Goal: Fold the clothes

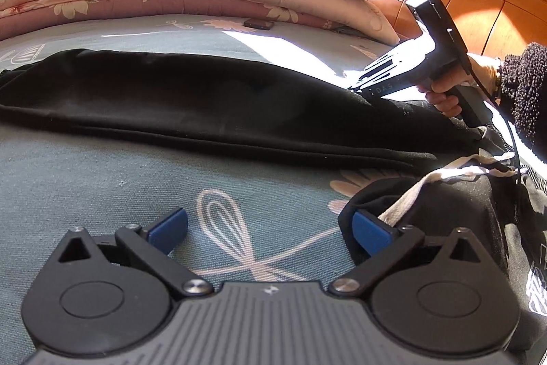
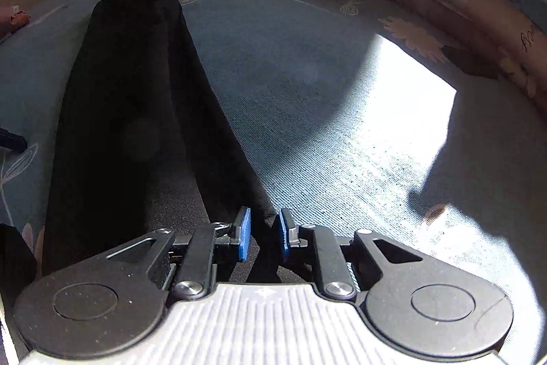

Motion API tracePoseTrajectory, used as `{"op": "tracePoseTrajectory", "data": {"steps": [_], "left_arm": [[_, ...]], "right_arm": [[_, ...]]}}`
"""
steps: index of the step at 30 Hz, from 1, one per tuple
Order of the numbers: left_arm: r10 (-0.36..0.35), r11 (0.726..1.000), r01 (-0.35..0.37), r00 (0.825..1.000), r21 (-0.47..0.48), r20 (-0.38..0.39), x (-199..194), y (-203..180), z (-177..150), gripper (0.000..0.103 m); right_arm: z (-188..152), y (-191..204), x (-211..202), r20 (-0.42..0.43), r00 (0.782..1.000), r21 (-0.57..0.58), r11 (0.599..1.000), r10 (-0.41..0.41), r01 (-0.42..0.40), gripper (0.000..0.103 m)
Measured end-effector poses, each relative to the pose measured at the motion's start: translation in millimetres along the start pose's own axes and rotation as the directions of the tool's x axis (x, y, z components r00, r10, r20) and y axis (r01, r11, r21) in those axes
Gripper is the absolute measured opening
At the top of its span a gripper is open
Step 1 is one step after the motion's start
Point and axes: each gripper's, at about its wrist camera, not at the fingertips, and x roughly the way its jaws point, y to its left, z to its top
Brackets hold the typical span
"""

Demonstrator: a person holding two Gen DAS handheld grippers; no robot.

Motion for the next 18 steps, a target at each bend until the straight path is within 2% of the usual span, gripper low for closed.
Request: {"op": "tracePoseTrajectory", "data": {"steps": [4,10,13,18], "left_arm": [[-0.008,1.0,0.008,1.0,-0.012,0.002,0.7,0.7,-0.8,0.102],[-0.015,1.0,0.015,1.0,-0.025,0.003,1.8,1.9,-2.0,0.102],[-0.014,1.0,0.014,1.0,-0.023,0.004,2.1,1.4,-3.4,0.102],[-0.017,0.999,0.018,1.0,-0.03,0.005,2.3,1.4,-3.6,0.102]], "right_arm": [[7.1,7.4,-3.1,0.02,0.994,-0.047,0.993,-0.104,0.104,0.004],[20.0,-4.8,-8.5,0.062,0.967,0.005,0.969,-0.249,0.249,0.004],[21.7,-7.4,3.6,0.05,0.948,0.022,0.949,-0.316,0.315,0.004],[16.9,-8.6,28.0,0.006,0.929,0.028,0.928,-0.371,0.37,0.004]]}}
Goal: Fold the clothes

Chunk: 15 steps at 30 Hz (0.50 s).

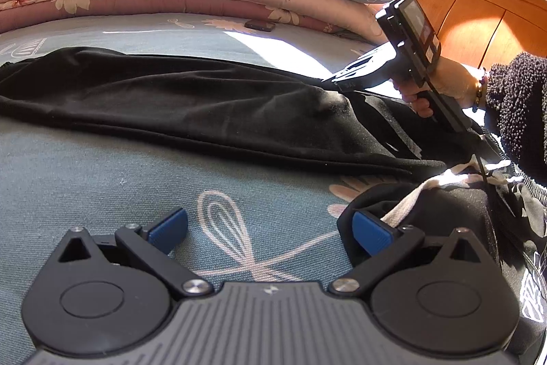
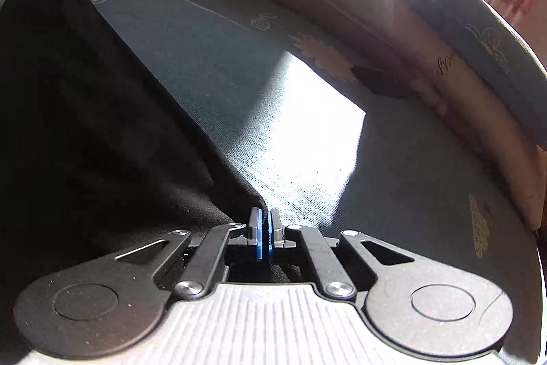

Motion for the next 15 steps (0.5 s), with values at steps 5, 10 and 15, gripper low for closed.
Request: {"op": "tracePoseTrajectory", "data": {"steps": [5,10,15], "left_arm": [[-0.028,0.998,0.028,1.0,-0.058,0.0,-2.2,7.3,3.2,0.102],[-0.043,0.978,0.044,0.999,-0.203,0.011,-9.8,28.0,9.3,0.102],[0.05,0.959,-0.041,0.998,-0.279,0.025,-23.1,49.3,17.6,0.102]], "right_arm": [[6.1,-2.4,-0.7,-0.03,0.999,0.024,1.0,-0.011,0.012,0.006],[27.5,-3.0,-29.4,-0.006,1.0,0.042,0.999,0.018,-0.018,0.009],[66.8,-0.5,-70.3,0.058,0.997,0.058,0.997,0.053,-0.056,0.009]]}}
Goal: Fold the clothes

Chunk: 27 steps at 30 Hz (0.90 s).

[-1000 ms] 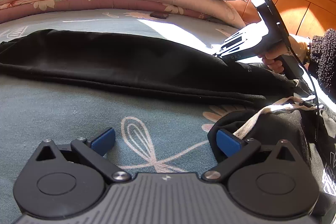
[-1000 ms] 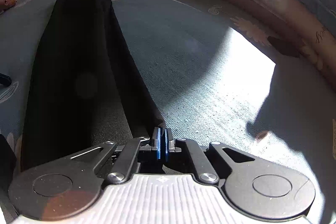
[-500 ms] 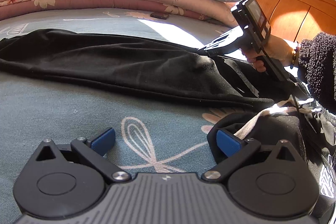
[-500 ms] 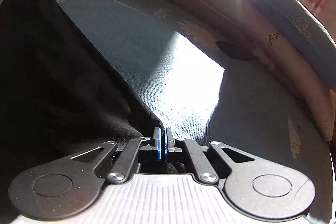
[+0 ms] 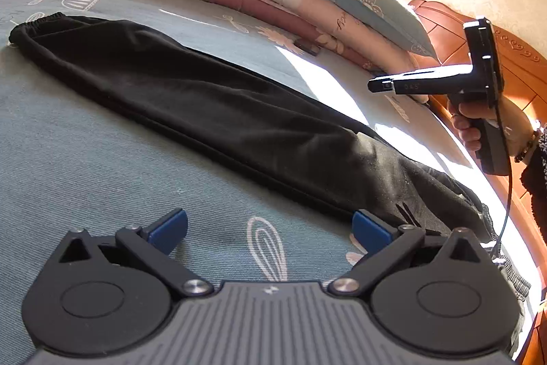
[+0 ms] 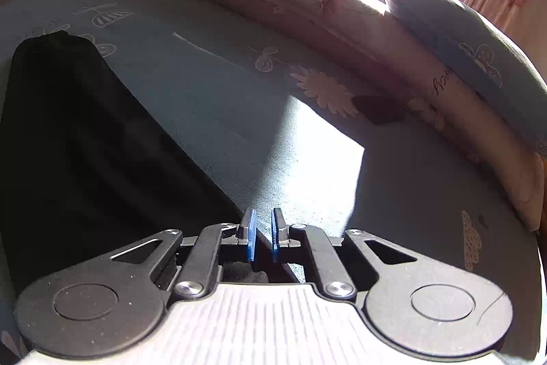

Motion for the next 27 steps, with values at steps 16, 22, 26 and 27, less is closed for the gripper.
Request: {"op": "tracePoseTrajectory", "data": {"steps": [16,22,26,27], "left_arm": [[0.272,0.958,-0.266,0.961,-0.11,0.049,-26.8,58.3,31.9,0.102],[0.236,0.96,-0.204,0.958,-0.192,0.162,-40.1,78.4,30.3,0.102],[0.234,0.951,-0.176,0.946,-0.253,0.223,-46.7,88.2,31.3,0.102],[0.234,0.951,-0.175,0.947,-0.255,0.222,-46.1,89.5,31.4,0.102]], "right_arm": [[133.9,101.3,25.8,0.096,0.95,-0.013,0.955,0.296,-0.296,0.01],[140.0,128.9,98.1,0.052,0.944,0.058,0.943,0.325,-0.328,0.01],[138.4,150.9,125.9,0.061,0.921,0.056,0.92,0.385,-0.389,0.01],[137.9,156.8,130.7,0.062,0.915,0.055,0.914,0.398,-0.402,0.01]]}}
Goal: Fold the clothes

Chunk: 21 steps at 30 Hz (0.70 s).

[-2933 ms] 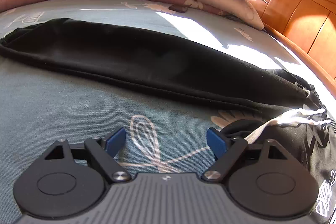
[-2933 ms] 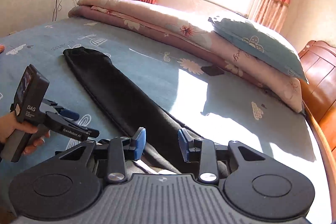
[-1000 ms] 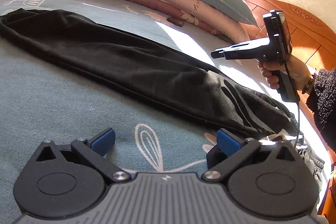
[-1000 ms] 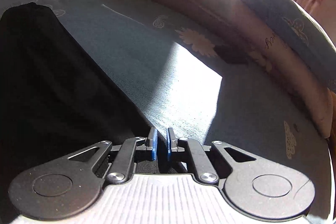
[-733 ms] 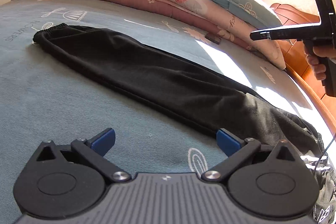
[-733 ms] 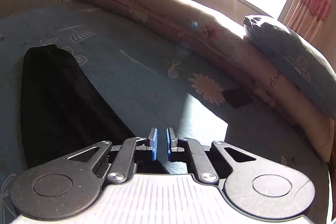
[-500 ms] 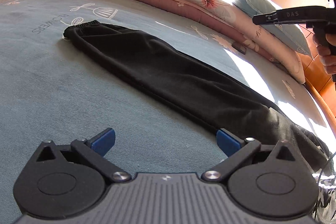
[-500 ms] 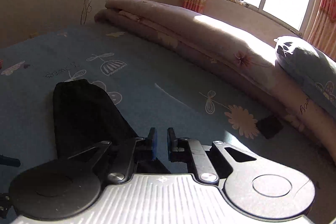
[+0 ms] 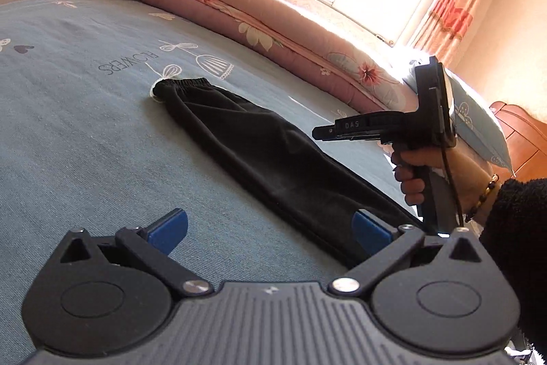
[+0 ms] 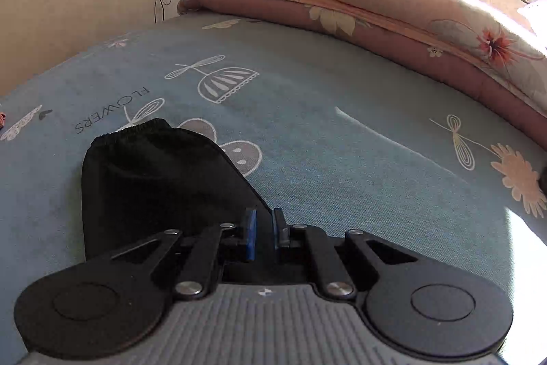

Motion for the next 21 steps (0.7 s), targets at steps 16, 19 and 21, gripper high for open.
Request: {"op": "tracePoseTrajectory", "data": {"steps": [16,19,21], "left_arm": [[0.005,1.0,-0.004,0.999,0.024,-0.044,10.4,-0.5,-6.6,0.102],[0.009,1.0,-0.008,0.999,0.03,-0.049,11.7,-0.3,-7.3,0.102],[0.014,1.0,-0.012,0.999,0.028,-0.05,12.3,0.6,-8.0,0.102]], "right_arm": [[4.6,-6.3,29.9,0.012,1.0,-0.044,0.999,0.005,-0.005,0.026],[-0.5,-2.4,46.3,-0.019,1.0,-0.113,0.994,-0.011,0.008,0.038],[-4.3,-0.9,50.1,-0.009,1.0,-0.135,0.991,0.005,-0.006,0.038]]}}
